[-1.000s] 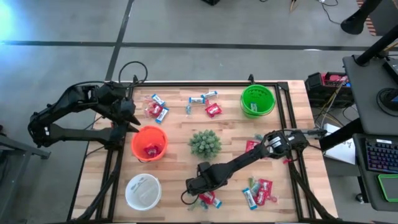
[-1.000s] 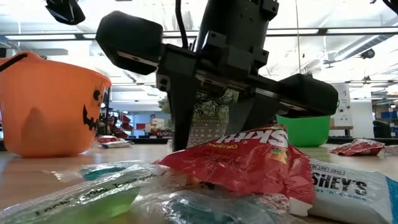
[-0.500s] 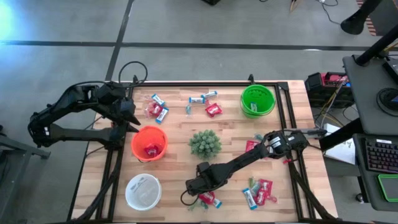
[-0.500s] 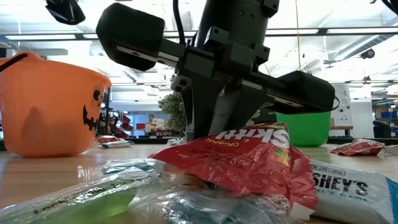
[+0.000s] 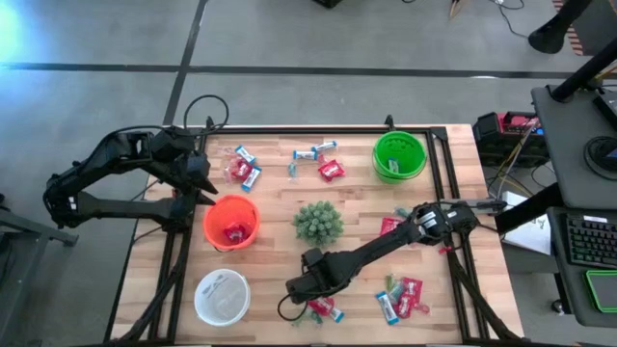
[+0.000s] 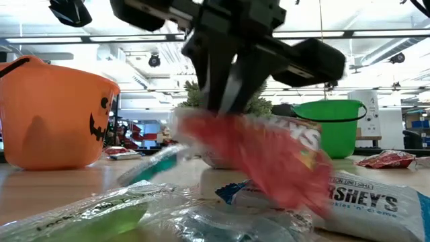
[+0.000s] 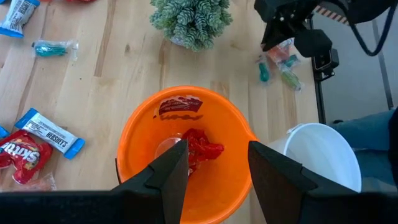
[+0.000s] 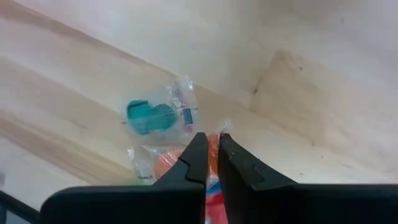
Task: Sort candy
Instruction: Put the orange gummy into the white bucket
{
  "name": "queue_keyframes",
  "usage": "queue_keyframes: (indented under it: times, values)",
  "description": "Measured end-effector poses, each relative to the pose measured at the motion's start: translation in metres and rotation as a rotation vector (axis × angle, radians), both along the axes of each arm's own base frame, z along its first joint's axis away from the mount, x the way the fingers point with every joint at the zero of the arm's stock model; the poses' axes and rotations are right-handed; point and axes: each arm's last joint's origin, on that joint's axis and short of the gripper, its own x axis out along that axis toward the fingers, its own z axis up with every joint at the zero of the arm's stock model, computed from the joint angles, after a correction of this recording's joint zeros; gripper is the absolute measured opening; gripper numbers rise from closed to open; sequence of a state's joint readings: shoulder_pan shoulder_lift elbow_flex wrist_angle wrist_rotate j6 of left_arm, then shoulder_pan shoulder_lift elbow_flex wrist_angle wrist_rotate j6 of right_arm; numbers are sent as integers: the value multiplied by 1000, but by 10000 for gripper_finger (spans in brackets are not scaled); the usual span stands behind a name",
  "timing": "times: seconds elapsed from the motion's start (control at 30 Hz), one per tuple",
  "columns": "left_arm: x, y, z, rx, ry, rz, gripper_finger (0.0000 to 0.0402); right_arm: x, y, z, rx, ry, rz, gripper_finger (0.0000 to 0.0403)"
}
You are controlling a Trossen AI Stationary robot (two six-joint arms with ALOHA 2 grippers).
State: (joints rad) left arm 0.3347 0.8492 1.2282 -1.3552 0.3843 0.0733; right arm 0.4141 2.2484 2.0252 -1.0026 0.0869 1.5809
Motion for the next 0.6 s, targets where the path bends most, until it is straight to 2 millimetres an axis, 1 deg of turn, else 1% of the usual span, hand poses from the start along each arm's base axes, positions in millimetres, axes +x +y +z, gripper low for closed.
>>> queue_keyframes:
  times: [0.17, 0.6]
  values:
    - [0, 0, 0, -3, 1, 3, 150, -3, -3, 1, -29, 37, 6, 13]
    - [0, 0, 0, -3, 1, 3, 150, -5, -3, 0, -19, 64, 97, 13]
